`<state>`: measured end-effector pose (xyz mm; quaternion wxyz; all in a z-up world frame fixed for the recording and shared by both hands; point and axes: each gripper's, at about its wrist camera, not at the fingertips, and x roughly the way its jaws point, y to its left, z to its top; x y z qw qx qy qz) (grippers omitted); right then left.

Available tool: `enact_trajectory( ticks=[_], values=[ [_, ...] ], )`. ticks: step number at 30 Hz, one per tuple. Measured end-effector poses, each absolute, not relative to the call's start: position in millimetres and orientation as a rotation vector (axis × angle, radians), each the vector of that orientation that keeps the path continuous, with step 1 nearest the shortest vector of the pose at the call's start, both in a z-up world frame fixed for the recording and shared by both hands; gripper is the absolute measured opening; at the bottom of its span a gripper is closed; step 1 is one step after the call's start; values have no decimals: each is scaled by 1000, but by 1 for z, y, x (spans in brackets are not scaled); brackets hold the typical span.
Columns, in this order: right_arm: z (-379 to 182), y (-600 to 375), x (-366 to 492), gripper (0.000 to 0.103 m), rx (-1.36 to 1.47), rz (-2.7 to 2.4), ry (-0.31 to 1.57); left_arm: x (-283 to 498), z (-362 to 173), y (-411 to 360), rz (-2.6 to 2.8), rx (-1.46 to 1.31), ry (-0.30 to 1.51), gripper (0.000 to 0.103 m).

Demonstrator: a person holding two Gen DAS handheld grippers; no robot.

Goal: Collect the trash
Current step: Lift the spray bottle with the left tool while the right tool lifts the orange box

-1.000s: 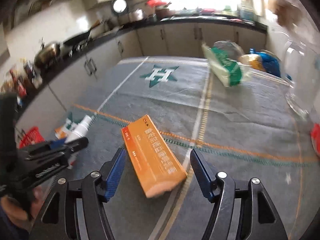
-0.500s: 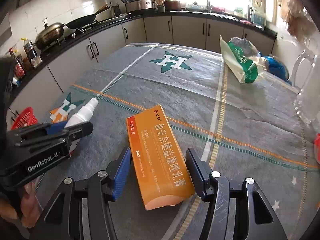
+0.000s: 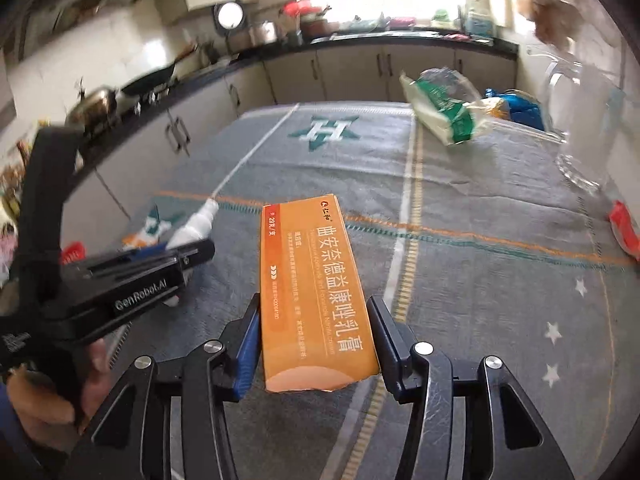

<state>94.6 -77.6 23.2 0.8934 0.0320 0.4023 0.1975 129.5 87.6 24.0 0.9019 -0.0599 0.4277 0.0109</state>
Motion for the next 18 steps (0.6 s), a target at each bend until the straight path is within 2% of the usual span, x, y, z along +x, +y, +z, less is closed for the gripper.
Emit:
enact_trajectory(
  ticks=[7, 18],
  values=[
    [31, -98, 95, 55, 156, 387, 751, 122, 35, 80, 35, -83, 825, 29],
    [34, -103, 93, 55, 189, 373, 737, 112, 48, 72, 49, -31, 761, 29]
  ],
)
